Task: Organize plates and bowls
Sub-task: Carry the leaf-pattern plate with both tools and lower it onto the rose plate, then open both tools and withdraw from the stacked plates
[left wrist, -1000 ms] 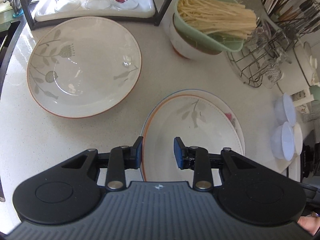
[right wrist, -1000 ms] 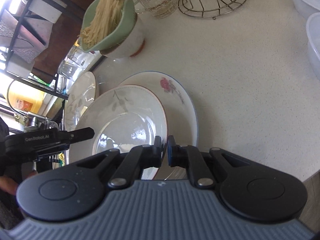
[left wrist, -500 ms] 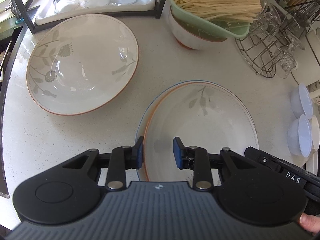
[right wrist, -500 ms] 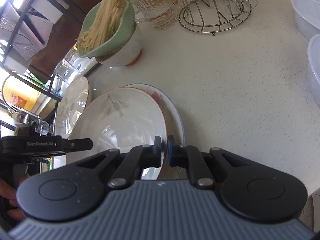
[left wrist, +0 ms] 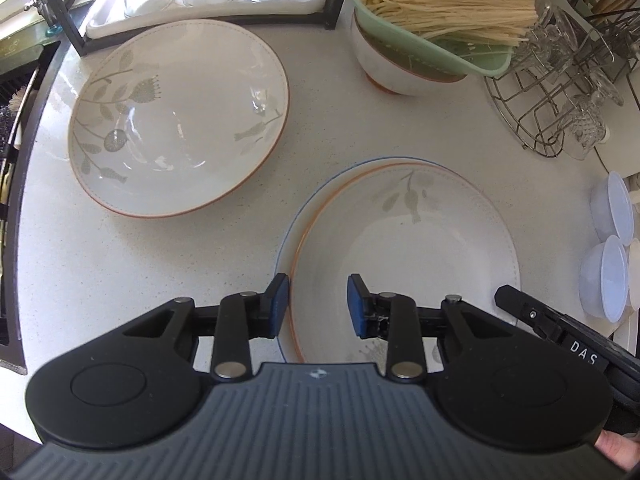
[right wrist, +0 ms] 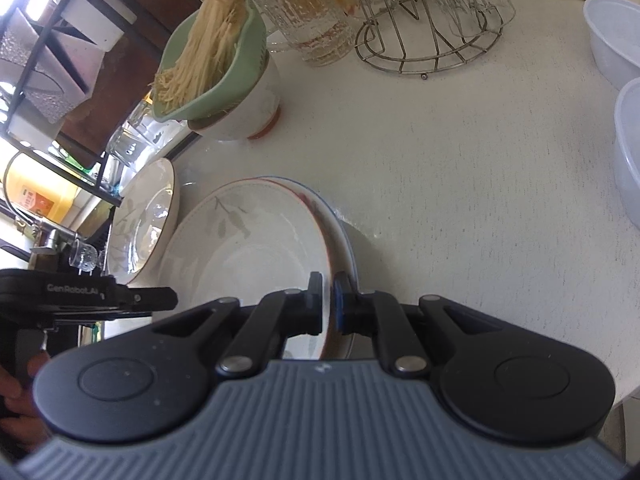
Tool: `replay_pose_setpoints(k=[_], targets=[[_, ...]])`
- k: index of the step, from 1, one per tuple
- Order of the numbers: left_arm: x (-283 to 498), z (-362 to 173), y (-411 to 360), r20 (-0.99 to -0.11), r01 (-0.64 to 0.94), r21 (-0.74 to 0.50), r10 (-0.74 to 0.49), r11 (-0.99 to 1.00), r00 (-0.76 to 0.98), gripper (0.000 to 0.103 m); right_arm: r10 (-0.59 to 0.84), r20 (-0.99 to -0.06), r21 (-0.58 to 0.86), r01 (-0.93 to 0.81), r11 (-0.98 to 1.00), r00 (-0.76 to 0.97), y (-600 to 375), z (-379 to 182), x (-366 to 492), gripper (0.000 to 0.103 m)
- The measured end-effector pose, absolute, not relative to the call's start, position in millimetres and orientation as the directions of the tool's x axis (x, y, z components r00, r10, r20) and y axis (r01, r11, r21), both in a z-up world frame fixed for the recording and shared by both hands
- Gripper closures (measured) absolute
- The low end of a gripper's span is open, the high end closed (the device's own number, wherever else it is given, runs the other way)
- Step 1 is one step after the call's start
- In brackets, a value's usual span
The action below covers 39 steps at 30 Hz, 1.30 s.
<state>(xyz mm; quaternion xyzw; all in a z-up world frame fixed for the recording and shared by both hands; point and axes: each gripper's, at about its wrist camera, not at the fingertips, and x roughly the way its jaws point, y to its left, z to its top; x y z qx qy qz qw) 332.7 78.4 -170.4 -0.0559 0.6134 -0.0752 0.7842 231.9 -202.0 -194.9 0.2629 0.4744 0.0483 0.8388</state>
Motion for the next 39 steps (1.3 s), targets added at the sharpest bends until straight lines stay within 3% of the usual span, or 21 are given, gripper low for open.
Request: replay_pose_setpoints(k=[12, 17, 39], targets=[[318.7, -141.4, 81.7, -0.925, 0.043, -0.231, -0.233, 0.972, 0.3, 0.067, 0.263, -0.74, 0.442, 0.153, 0.884, 0.619, -207.7, -170.1, 226.1, 0.093], [312.9, -117.7, 72.7, -0.901, 0.087, -0.159, -0.181, 0.983, 0.395, 0.067, 0.25, -0.707, 0.437, 0.131, 0.89, 0.662, -211.5, -147.6, 220.8, 0.093], [282.2, -46.9, 78.1, -0.84, 0.121, -0.219, -0.25, 0.968, 0.482, 0.067, 0.268, -0.563, 0.424, -0.005, 0.906, 0.782, -218.9, -56.5, 201.5, 0.093]])
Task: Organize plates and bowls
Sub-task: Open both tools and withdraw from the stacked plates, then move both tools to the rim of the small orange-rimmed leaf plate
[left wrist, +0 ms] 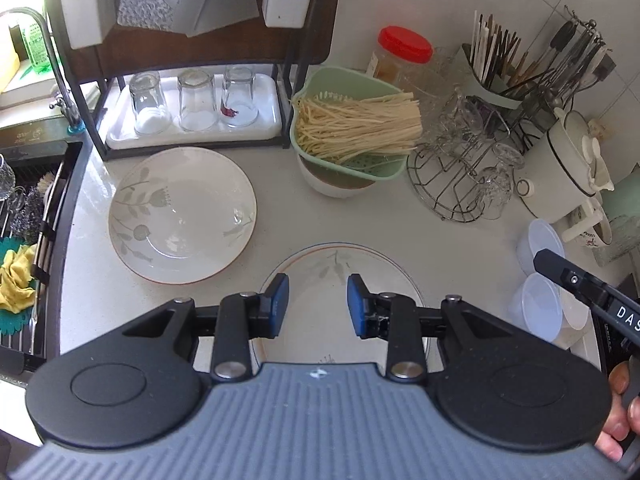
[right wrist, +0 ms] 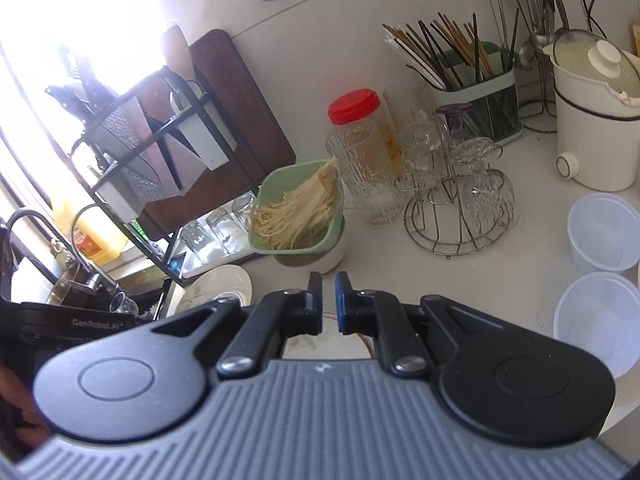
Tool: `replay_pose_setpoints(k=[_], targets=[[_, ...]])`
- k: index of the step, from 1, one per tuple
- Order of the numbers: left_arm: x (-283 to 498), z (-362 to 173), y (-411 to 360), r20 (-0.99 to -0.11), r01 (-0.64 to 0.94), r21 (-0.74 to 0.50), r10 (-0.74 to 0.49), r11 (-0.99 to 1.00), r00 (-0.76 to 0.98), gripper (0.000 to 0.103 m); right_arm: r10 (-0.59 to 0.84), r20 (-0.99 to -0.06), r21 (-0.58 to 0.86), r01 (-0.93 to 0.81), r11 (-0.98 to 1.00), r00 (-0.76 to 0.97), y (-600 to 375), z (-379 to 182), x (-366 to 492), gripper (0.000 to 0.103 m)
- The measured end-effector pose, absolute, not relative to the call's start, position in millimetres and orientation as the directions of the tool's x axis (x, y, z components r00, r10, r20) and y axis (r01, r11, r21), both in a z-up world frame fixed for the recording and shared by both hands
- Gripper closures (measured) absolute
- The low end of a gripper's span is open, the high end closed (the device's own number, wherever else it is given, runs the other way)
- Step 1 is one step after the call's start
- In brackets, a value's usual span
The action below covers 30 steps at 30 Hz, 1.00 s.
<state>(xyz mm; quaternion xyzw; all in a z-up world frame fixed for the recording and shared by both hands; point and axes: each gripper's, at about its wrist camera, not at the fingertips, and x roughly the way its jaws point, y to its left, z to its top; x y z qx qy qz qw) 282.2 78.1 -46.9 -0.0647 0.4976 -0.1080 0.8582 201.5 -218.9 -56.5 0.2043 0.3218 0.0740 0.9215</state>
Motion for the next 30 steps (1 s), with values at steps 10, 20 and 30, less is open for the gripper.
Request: replay_pose_setpoints(k=[10, 20, 30], targets=[[261.7, -26.1, 66.1, -0.799, 0.119, -0.209, -0.24, 0.971, 0.552, 0.067, 0.281, -0.55, 0.387, -0.058, 0.92, 0.787, -217.8, -42.8, 186.6, 0.093], [250.0, -38.3, 67.4, -0.802, 0.035, -0.197, -0.182, 0.98, 0.569, 0.067, 0.31, -0.575, 0.339, -0.125, 0.933, 0.757, -219.6, -48.6, 187.0, 0.093], [224.5, -40.9, 81.0, -0.821, -0.034, -0.171, -0.123, 0.985, 0.557, 0.067, 0.387, -0.583, 0.329, -0.228, 0.916, 0.714, -195.1, -50.2, 187.6, 0.093]])
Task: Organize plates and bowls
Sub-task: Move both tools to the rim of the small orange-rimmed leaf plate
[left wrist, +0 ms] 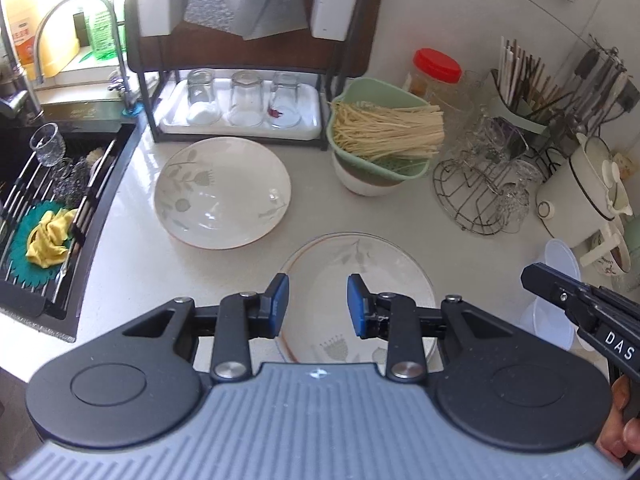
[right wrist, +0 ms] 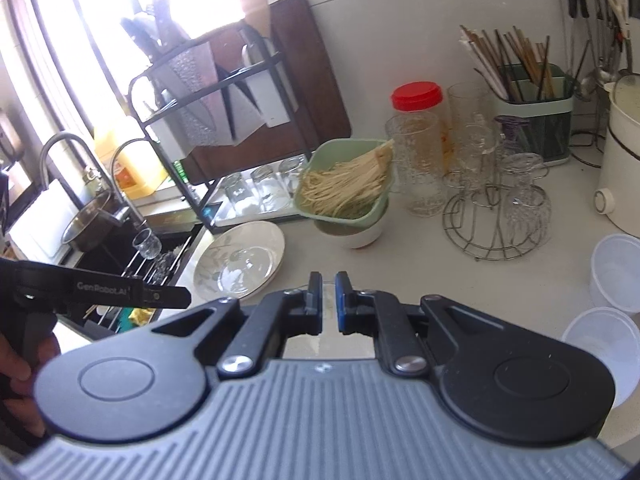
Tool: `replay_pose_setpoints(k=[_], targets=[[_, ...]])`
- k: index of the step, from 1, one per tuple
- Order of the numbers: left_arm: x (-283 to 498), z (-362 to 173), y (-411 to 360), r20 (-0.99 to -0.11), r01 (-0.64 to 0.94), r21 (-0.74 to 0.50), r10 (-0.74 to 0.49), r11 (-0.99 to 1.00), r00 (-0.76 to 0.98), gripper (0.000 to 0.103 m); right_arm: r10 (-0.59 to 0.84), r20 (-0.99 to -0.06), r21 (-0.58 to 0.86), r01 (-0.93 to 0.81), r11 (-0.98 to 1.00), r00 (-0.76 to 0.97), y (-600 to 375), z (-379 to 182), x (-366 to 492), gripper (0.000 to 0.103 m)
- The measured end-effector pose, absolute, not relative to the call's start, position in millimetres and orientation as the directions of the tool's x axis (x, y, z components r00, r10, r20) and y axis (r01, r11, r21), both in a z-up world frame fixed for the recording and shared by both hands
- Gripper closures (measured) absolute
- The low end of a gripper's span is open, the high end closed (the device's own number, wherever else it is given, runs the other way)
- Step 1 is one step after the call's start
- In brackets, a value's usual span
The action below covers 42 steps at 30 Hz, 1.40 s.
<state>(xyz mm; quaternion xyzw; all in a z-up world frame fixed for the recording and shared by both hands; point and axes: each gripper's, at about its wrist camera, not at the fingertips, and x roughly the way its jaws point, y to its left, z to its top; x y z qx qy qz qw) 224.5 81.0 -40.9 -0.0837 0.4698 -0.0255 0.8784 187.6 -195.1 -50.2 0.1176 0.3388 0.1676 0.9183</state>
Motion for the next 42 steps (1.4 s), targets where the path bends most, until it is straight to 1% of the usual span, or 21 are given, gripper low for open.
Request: replay_pose_setpoints(k=[7, 11, 20, 24, 26, 28, 31, 35, 40, 42], targets=[[219.2, -39.8, 115.2, -0.821, -0.102, -0.165, -0.08, 0.981, 0.565, 0.067, 0.447, -0.578, 0.323, -0.312, 0.894, 0.683, -160.2, -48.9, 194.7, 0.093], [226.6, -45.0, 136.4, -0.83, -0.124, -0.192, -0.093, 0.974, 0.55, 0.067, 0.439, -0.589, 0.315, -0.308, 0.898, 0.678, -144.3, -47.7, 200.3, 0.093], [255.8, -52.1, 168.1, -0.832, -0.105, -0.191, -0.104, 0.976, 0.545, 0.067, 0.407, -0.613, 0.296, -0.28, 0.913, 0.678, -119.0, -50.3, 213.5, 0.093], [268.7, -58.7, 181.4, -0.834, -0.099, -0.199, -0.115, 0.975, 0.539, 0.06, 0.376, -0.622, 0.277, -0.256, 0.926, 0.686, -108.8, -54.1, 220.9, 0.093], [275.0, -61.5, 189.3, -0.831, -0.089, -0.204, -0.125, 0.975, 0.542, 0.053, 0.339, -0.608, 0.215, -0.262, 0.941, 0.718, -99.4, -53.5, 220.8, 0.093], [283.0, -63.8, 198.1, -0.828, -0.074, -0.202, -0.13, 0.977, 0.545, 0.051, 0.324, -0.598, 0.179, -0.272, 0.945, 0.733, -90.9, -52.6, 223.2, 0.093], [295.1, -68.1, 215.2, -0.823, -0.074, -0.223, -0.147, 0.972, 0.548, 0.049, 0.323, -0.605, 0.193, -0.26, 0.946, 0.728, -81.9, -55.1, 231.8, 0.093], [307.7, -74.3, 233.6, -0.819, -0.059, -0.215, -0.147, 0.975, 0.554, 0.043, 0.316, -0.63, 0.21, -0.236, 0.949, 0.709, -68.2, -62.5, 241.6, 0.093], [322.2, -85.5, 256.4, -0.822, -0.054, -0.208, -0.145, 0.977, 0.55, 0.037, 0.283, -0.632, 0.177, -0.221, 0.959, 0.721, -49.3, -69.6, 249.5, 0.092], [329.6, -92.4, 264.3, -0.828, -0.057, -0.214, -0.15, 0.975, 0.54, 0.037, 0.268, -0.637, 0.158, -0.218, 0.963, 0.722, -41.5, -72.4, 254.6, 0.092]])
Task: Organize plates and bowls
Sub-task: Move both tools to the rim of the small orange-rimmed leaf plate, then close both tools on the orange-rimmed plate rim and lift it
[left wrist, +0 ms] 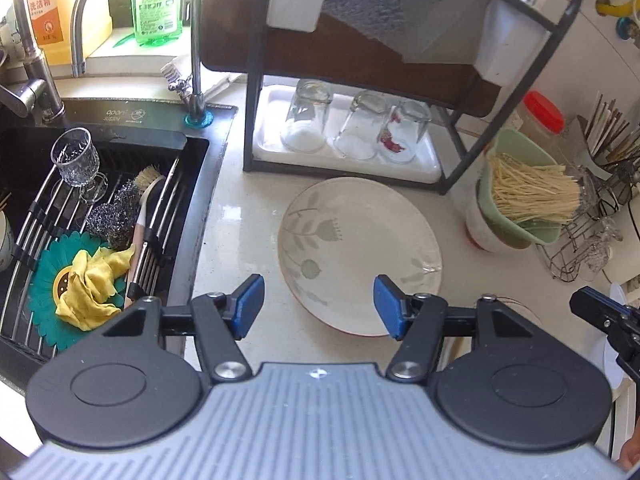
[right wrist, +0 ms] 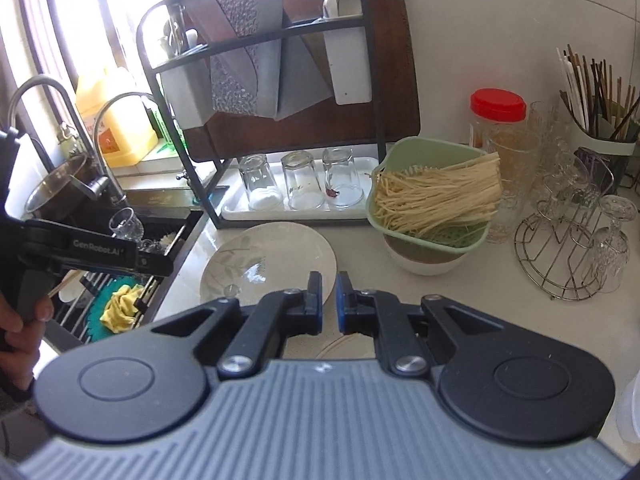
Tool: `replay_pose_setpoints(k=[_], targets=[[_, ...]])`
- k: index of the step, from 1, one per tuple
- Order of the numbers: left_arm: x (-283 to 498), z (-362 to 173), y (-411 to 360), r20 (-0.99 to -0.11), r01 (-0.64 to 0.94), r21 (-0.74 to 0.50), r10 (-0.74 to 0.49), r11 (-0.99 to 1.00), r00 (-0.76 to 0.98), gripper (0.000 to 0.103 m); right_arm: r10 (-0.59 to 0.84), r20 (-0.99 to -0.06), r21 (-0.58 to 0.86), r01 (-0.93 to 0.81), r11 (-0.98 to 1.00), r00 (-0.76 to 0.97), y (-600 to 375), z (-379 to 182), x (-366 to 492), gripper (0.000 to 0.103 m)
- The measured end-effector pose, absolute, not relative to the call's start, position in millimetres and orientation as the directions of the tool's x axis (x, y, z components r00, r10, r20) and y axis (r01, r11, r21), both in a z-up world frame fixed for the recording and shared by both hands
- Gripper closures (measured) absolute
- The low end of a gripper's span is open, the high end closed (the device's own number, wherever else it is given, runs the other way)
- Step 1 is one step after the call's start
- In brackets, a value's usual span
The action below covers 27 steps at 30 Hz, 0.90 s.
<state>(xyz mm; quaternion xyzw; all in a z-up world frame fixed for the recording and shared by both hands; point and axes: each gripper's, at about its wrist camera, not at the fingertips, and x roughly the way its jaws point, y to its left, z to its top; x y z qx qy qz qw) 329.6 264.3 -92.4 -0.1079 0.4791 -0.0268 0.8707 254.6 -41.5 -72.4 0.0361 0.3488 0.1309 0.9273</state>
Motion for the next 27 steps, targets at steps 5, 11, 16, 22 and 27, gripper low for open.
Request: replay_pose_setpoints(k=[5, 11, 16, 22, 27], targets=[[347.1, -106.0, 278.2, -0.836, -0.04, -0.224, -0.171, 0.974, 0.522, 0.037, 0.242, -0.647, 0.166, -0.177, 0.97, 0.723, -29.4, -78.1, 268.5, 0.044], [363.9, -126.0, 287.1, -0.847, -0.011, -0.232, -0.197, 0.973, 0.494, 0.037, 0.223, -0.667, 0.148, -0.168, 0.975, 0.711, -12.7, -92.0, 284.5, 0.041], [382.5, -144.9, 294.3, -0.86, -0.005, -0.246, -0.216, 0.969, 0.463, 0.037, 0.231, -0.71, 0.182, -0.144, 0.973, 0.666, -4.2, -113.1, 304.9, 0.042], [405.9, -165.9, 289.3, -0.872, 0.03, -0.259, -0.247, 0.965, 0.422, 0.037, 0.22, -0.747, 0.193, -0.112, 0.975, 0.628, -1.0, -136.0, 329.2, 0.048], [425.1, -180.2, 286.3, -0.88, 0.048, -0.255, -0.252, 0.966, 0.402, 0.046, 0.191, -0.788, 0.187, -0.068, 0.98, 0.585, 0.4, -155.5, 349.6, 0.066]])
